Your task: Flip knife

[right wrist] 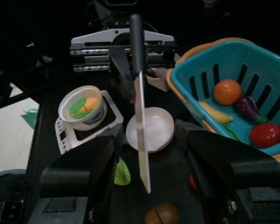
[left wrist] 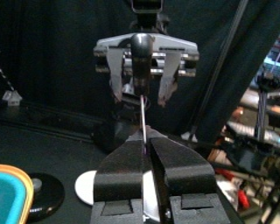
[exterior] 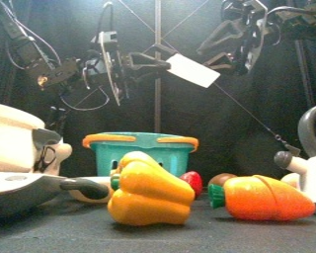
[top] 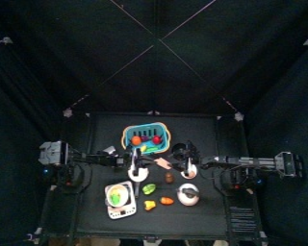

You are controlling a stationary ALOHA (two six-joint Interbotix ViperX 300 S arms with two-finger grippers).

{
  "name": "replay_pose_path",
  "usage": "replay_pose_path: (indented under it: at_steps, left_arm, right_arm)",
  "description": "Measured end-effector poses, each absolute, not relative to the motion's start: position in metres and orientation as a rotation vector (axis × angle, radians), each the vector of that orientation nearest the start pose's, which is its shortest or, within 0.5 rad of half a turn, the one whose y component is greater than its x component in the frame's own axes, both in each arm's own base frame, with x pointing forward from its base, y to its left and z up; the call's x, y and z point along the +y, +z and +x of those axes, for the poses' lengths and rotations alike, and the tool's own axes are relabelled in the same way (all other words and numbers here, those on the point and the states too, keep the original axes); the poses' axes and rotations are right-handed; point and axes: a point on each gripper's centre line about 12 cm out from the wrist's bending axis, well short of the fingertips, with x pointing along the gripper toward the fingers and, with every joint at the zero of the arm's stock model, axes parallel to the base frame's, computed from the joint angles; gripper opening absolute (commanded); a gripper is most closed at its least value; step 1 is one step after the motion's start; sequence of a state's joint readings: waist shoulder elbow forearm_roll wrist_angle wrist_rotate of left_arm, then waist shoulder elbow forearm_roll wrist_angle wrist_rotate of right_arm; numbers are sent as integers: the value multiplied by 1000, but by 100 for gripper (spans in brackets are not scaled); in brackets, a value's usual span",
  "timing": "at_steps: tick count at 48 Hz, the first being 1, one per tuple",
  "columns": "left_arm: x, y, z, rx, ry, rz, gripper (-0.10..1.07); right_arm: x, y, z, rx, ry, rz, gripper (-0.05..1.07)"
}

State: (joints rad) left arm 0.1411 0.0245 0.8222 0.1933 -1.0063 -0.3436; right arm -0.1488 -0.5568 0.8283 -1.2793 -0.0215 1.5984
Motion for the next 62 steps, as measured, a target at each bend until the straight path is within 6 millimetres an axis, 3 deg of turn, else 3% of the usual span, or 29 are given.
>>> replay_pose_path:
  at_steps: [13, 26, 38, 47, 54, 62]
  left_arm:
    - [32, 215, 382, -115, -29, -100, 38]
    - [22, 212, 393, -24, -52, -139, 38]
    - [24, 207, 394, 31, -37, -191, 38]
    - [28, 207, 394, 57, -16, -178, 38]
    - [32, 207, 396, 71, 7, -138, 36]
    - [46, 206, 400, 118, 94, -98, 34]
  right_arm:
    - [-40, 314, 292, 201, -174, 419, 86]
    - [-39, 305, 326, 266, -147, 315, 86]
    - [-37, 293, 340, 306, -128, 304, 85]
    - [-39, 298, 337, 288, -160, 372, 85]
    - [-51, 317, 318, 230, -287, 481, 86]
    - [-59, 315, 296, 270, -501, 608, 86]
